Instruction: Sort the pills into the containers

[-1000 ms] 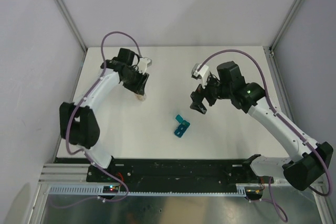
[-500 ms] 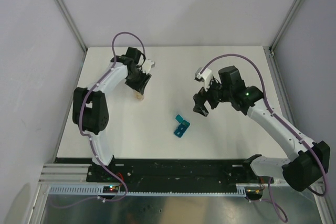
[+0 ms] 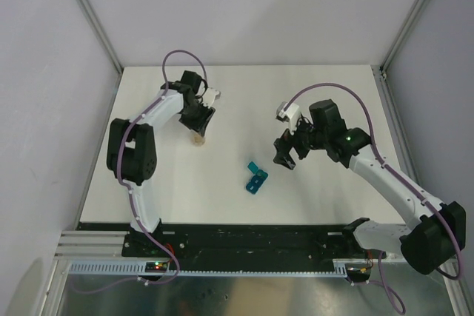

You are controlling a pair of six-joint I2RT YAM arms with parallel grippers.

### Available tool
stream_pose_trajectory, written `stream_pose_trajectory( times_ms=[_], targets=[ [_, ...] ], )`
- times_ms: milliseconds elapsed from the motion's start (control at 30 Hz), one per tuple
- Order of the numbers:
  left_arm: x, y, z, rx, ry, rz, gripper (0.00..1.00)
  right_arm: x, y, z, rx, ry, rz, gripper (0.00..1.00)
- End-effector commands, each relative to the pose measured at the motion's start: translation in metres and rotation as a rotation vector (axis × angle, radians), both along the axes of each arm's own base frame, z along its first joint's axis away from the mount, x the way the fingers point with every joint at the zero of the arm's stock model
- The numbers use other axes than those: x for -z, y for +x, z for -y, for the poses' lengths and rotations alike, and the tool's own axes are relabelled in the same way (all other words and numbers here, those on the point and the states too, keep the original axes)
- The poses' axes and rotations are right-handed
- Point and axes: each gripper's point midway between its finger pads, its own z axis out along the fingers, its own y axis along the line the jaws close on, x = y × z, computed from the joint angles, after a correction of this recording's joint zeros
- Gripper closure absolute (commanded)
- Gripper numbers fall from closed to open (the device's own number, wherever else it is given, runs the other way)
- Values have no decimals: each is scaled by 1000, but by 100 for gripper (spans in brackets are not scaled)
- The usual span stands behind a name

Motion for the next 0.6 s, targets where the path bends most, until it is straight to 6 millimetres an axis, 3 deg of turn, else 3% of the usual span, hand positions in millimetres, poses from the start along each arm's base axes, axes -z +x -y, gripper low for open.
stream_pose_trajectory(
  times_ms=[0, 167, 367, 567],
  targets=[
    [2, 5, 5, -8, -37, 27, 84, -16, 3, -3, -19, 44, 68, 0],
    [6, 4, 4, -10, -36, 31, 69, -9, 2, -4, -26, 41, 44, 1],
    [6, 3, 4, -9, -35, 47, 34, -4, 2, -4, -29, 35, 27, 1],
    [-7, 7, 3, -5, -36, 92, 7, 0, 3, -3, -26, 28, 21, 1]
  ],
)
